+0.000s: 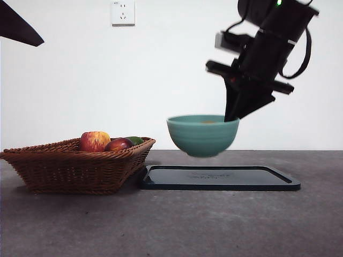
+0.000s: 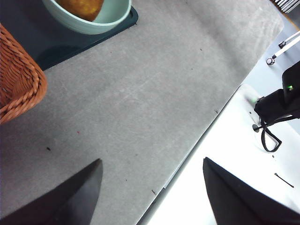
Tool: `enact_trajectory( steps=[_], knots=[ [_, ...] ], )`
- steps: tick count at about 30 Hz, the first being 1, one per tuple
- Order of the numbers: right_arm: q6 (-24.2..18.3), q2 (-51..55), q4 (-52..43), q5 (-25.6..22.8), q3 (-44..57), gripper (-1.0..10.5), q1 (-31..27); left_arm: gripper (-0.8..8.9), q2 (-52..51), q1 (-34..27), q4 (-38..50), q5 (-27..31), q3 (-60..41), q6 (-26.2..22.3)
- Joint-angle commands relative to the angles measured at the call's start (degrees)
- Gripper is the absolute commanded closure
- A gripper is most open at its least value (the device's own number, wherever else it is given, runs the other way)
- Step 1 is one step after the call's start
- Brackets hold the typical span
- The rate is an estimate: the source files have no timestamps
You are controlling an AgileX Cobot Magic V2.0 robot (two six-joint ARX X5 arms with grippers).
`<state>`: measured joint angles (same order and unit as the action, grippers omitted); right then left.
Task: Pick up the wifruite, put it on the bowl, pick up the plate, put it on desk
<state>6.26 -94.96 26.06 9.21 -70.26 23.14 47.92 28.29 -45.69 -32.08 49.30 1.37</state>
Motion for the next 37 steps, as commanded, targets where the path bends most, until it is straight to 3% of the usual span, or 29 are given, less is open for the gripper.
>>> enact_trajectory(
  steps=[1, 22, 27, 37],
  knots=[
    [-1.01, -3.23, -0.57, 0.17, -2.25, 9.3, -0.52, 4.7, 0.33, 0.26, 0.42, -0.39, 0.35, -0.7],
    [-0.96, -9.94, -3.74, 0.39, -2.67, 9.3, -2.43, 4.7, 0.33, 0.26, 0.24, -0.39, 0.35, -0.68],
    [-0.68, -9.94, -3.52, 0.35, -2.67, 7.7, -2.43, 4.7, 0.33, 0.26, 0.24, -0.39, 0.35, -0.68],
    [-0.28, -6.82, -3.23, -2.05, -2.89, 7.7, -2.43, 4.7, 0.33, 0.28, 0.28, -0.39, 0.35, -0.7]
  ],
)
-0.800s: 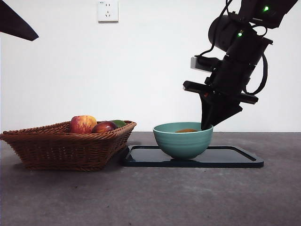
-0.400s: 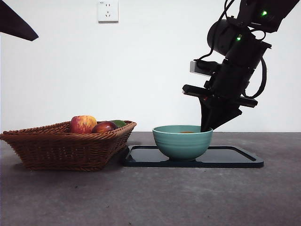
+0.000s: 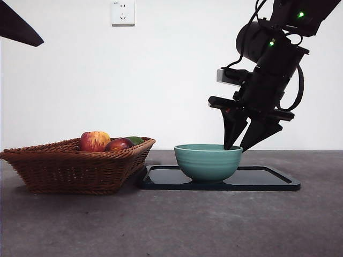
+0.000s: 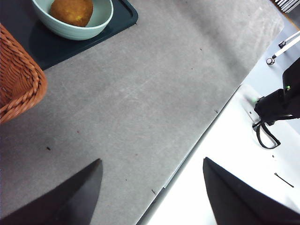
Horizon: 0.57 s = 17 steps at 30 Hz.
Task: Pick up the wifruite, put it on the bowl, pick up the plate, put it on desk
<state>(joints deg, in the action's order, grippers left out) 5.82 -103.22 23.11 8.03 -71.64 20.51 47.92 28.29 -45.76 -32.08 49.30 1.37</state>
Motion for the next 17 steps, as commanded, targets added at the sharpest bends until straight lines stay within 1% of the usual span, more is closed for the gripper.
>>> enact_trajectory(
  steps=[1, 6, 11, 17],
  knots=[
    [0.15, 2.51, -0.11, -0.9, -1.51, 7.7, 0.17, 4.7, 0.33, 0.26, 0.35, -0.39, 0.35, -0.7],
    [0.13, 8.76, 2.86, -0.46, -1.53, 7.7, 0.22, 4.7, 0.33, 0.26, 0.37, -0.39, 0.35, -0.72],
    [-0.35, 17.16, 9.79, 2.69, -1.53, 7.7, 0.68, 4.7, 0.33, 0.26, 0.44, -0.39, 0.35, -0.72],
    [-1.18, 27.04, 17.11, 3.3, -1.53, 7.7, 1.79, 4.7, 0.33, 0.26, 0.74, -0.39, 0.35, -0.76]
  ],
)
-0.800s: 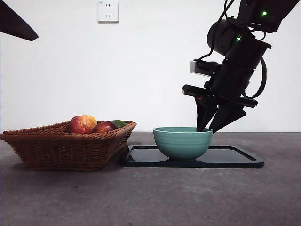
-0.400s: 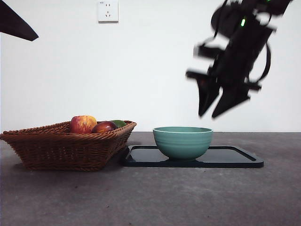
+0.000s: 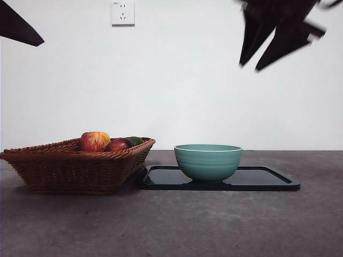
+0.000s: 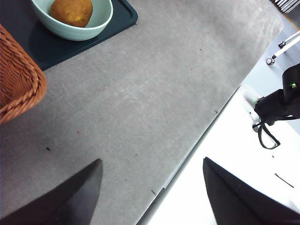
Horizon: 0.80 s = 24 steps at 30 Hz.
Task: Pick up the wifruite, put it on the bowl, pick up the plate, put it on desk
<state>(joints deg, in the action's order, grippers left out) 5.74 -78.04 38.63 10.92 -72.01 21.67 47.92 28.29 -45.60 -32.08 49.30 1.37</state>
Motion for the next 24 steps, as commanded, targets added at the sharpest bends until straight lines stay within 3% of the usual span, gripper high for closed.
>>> enact_trajectory(
  steps=[1, 9, 24],
  knots=[
    [-1.38, 3.28, 2.82, 0.96, -1.14, 7.7, 0.81, 4.7, 0.33, 0.26, 0.57, -0.39, 0.35, -0.81],
    [-1.75, 14.01, 9.73, 2.78, 0.74, 7.7, 1.86, 4.7, 0.33, 0.26, 0.59, -0.39, 0.35, -1.38],
    [-1.92, 33.68, 9.9, 15.32, 21.29, 7.7, 2.71, 4.7, 0.33, 0.26, 0.61, -0.37, 0.35, -1.38]
  ],
)
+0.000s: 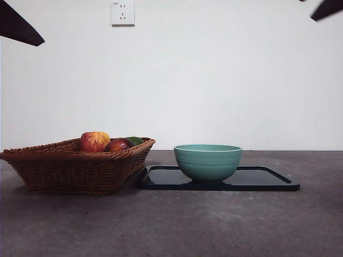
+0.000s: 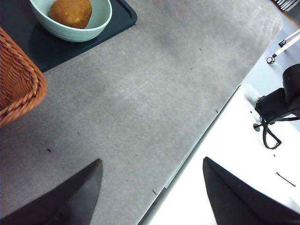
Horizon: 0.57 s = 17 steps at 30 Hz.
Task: Pick up the wifruite, put it on the bowl, pick up the plate, put it on desk
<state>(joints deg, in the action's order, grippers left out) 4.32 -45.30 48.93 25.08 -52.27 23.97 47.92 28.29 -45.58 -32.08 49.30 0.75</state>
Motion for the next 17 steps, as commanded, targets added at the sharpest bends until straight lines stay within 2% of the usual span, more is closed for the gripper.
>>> enact_trajectory(
  steps=[1, 4, 17],
  knots=[
    [-0.5, 1.77, -0.39, 1.9, 2.73, 7.7, 0.46, 4.7, 0.33, 0.26, 0.57, -0.37, 0.35, -0.76],
    [-0.48, 3.5, -0.39, 3.5, 5.16, 7.7, 0.44, 4.7, 0.33, 0.26, 0.55, -0.37, 0.35, -0.76],
    [-0.5, 4.22, -0.46, 3.43, 5.62, 7.7, 0.44, 4.7, 0.33, 0.26, 0.55, -0.37, 0.35, -0.74]
  ],
)
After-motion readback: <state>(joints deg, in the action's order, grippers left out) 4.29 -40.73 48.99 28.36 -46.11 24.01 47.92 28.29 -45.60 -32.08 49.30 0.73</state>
